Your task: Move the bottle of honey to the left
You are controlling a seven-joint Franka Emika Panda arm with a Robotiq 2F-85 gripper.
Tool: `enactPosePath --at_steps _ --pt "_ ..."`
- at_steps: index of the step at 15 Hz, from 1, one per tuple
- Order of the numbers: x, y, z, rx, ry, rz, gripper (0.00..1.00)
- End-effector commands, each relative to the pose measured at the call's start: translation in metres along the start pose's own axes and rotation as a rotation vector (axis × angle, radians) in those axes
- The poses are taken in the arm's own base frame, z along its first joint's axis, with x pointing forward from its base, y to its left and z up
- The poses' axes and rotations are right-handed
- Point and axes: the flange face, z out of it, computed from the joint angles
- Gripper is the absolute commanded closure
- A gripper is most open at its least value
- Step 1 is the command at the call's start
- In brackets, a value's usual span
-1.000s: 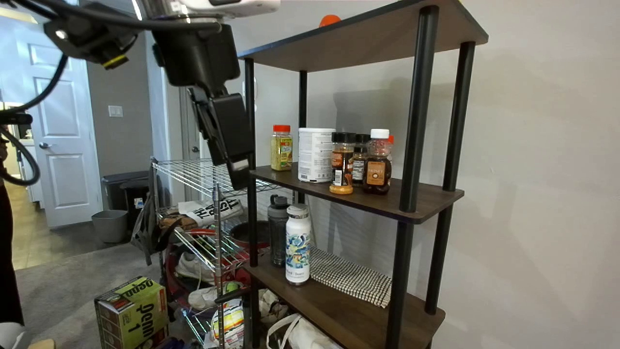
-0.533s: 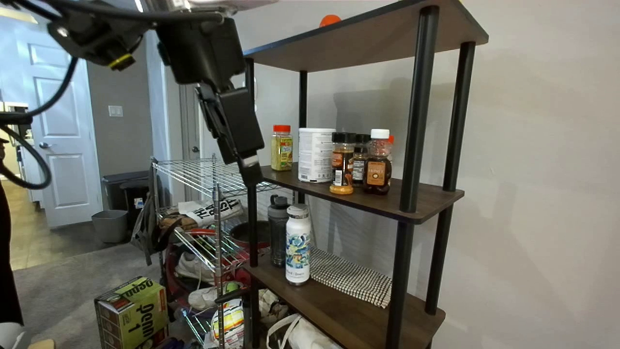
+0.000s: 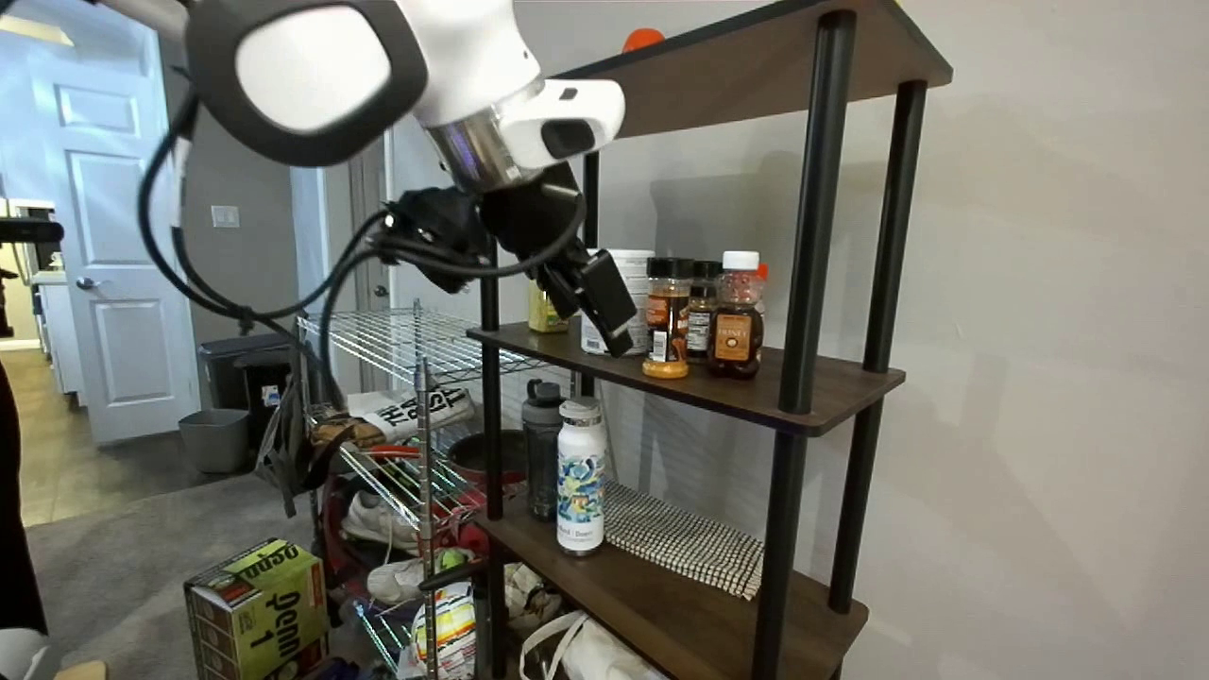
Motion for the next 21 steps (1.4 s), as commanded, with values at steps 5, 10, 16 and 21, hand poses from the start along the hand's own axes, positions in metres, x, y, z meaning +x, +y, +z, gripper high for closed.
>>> enactPosePath --at_steps 5,10,16,21 --pt "0.055 -0.012 0.025 0.007 0.230 -0.071 0.00" --pt "0.066 -0.001 0.030 0.030 0.247 -0.133 0.00" --pt "0.074 0.023 0.033 0.006 0.284 -0.148 0.00" --pt "0.085 0.029 0.034 -0.011 0.311 -0.134 0.00"
